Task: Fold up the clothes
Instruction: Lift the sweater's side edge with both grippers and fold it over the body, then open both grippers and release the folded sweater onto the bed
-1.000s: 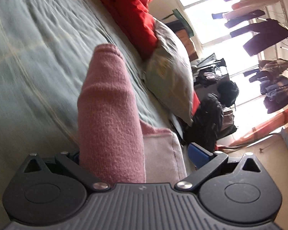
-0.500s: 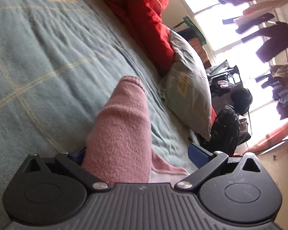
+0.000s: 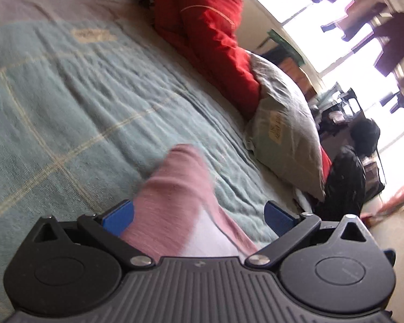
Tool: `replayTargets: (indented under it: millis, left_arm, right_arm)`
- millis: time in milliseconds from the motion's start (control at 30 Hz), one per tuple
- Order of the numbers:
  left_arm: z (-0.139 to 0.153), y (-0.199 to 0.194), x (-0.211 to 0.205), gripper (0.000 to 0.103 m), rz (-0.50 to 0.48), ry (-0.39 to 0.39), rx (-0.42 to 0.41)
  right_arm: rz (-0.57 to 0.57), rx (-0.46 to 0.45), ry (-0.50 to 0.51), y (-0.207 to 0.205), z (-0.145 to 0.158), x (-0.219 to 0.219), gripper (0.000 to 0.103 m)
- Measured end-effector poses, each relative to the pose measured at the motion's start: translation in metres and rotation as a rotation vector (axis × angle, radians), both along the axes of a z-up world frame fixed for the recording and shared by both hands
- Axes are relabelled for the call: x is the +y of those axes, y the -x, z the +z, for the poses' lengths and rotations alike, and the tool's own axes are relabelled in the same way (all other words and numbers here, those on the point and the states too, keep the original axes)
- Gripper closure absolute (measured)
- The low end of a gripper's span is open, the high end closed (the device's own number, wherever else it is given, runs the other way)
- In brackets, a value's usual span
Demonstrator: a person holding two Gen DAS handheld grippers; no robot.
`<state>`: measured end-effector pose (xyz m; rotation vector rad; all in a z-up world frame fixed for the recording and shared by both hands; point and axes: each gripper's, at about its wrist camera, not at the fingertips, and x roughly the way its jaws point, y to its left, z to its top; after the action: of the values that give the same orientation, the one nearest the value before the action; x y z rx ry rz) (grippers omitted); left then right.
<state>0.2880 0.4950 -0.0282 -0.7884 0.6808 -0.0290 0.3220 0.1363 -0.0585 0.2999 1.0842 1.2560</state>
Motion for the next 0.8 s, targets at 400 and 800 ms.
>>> replayTargets:
  millis: [400,800]
  left_arm:
    - [0.011,0.005,-0.053,0.001,-0.208,-0.102,0.014]
    - [-0.011,0.012,-0.044,0.001,-0.198,-0.056,-0.012]
  right_arm:
    - [-0.010,-0.625,0.067,0.016,0.055,0.037,0.000]
    - [0.080,-0.683,0.270,0.021,0.005,0.045,0.000]
